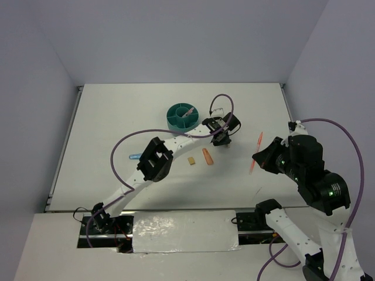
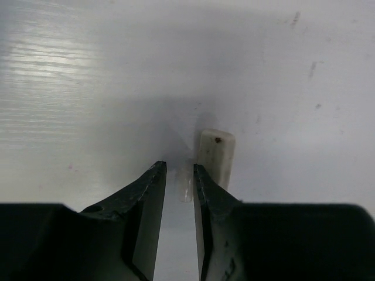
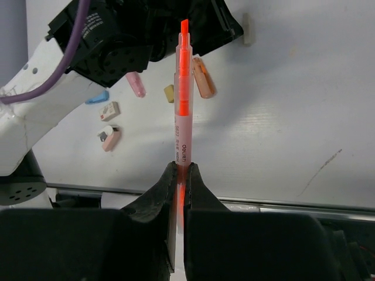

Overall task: Sort the stationery into containers
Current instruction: Close the pen cap on the pen.

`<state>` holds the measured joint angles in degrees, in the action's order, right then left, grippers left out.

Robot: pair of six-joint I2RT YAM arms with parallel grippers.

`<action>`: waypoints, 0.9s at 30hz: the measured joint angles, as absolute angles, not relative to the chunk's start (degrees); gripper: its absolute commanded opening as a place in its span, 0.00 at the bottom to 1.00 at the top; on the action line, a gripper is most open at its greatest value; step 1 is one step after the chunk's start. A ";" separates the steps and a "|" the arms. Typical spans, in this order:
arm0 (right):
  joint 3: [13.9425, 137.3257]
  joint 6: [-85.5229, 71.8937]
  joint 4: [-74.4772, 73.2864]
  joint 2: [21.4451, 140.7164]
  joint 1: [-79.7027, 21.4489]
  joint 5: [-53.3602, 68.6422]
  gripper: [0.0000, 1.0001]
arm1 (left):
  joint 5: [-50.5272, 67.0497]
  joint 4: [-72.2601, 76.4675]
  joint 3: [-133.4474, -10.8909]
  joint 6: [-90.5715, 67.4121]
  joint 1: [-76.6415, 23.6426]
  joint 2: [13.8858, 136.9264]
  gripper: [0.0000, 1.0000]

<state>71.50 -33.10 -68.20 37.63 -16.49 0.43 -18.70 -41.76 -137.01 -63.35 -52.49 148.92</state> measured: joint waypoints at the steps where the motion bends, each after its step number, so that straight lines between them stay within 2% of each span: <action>1: 71.75 -33.08 -68.23 37.71 -16.49 0.62 0.00 | -19.29 -42.68 -137.05 -63.26 -52.51 148.97 0.37; 8: 73.14 -32.49 -68.18 37.85 -16.49 1.21 0.00 | -20.67 -42.92 -136.99 -62.92 -53.17 149.03 0.47; 14: 73.19 -31.92 -68.18 37.91 -16.49 1.32 0.00 | -21.15 -43.09 -136.81 -62.85 -53.30 149.01 0.40; 18: 73.19 -31.83 -68.18 38.04 -16.49 1.37 0.00 | -21.58 -43.22 -136.73 -62.41 -53.43 148.99 0.40; 20: 73.19 -31.86 -68.16 38.06 -16.49 1.54 0.00 | -21.93 -43.29 -136.73 -61.73 -53.67 148.99 0.35; 27: 73.30 -31.86 -68.16 38.09 -16.49 2.02 0.00 | -23.55 -44.82 -136.59 -61.19 -54.70 148.97 0.33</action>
